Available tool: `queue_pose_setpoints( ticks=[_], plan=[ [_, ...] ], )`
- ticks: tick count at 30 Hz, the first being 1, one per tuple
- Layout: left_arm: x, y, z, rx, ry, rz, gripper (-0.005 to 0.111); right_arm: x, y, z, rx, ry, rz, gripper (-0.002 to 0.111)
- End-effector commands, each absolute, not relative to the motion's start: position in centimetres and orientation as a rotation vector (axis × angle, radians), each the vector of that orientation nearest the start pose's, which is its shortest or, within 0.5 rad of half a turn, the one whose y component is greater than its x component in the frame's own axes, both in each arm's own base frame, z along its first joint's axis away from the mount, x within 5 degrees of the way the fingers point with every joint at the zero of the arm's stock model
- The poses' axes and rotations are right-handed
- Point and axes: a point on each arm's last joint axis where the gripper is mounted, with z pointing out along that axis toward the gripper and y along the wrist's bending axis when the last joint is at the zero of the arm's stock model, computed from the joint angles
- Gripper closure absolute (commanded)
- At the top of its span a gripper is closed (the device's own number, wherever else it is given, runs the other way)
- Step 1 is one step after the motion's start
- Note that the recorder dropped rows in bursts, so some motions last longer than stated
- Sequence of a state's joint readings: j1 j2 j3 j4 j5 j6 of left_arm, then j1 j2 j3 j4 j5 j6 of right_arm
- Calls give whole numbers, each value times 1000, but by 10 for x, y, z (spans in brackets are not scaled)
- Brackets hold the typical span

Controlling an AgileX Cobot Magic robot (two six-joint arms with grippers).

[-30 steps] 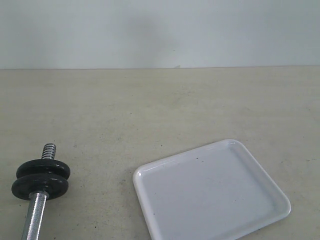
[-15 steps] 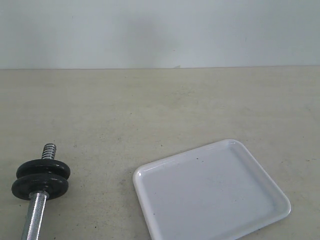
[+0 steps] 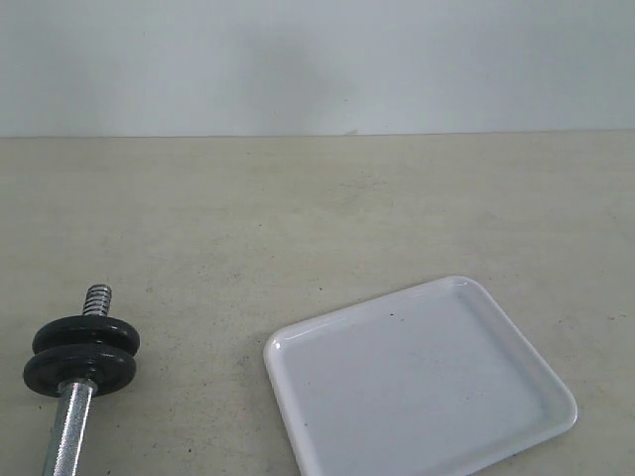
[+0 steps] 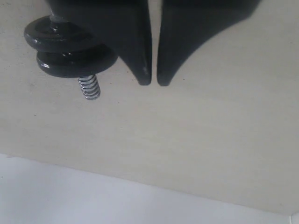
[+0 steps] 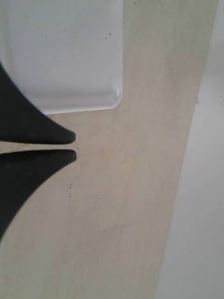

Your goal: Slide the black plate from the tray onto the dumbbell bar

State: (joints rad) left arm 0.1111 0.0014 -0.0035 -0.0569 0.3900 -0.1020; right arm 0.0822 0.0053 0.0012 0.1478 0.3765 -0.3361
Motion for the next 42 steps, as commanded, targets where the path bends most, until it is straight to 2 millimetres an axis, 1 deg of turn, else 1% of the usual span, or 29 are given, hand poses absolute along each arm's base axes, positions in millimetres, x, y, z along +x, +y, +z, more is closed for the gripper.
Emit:
queue_pose_setpoints(
  ticks=[1,42],
  plan=[
    [52,1,178,-184,1867,-85,102,52,9,180,-294,1829,-34,106],
    [52,0,178,-172,1863,-95,102,52,9,180,-296,1829,-35,106]
  ],
)
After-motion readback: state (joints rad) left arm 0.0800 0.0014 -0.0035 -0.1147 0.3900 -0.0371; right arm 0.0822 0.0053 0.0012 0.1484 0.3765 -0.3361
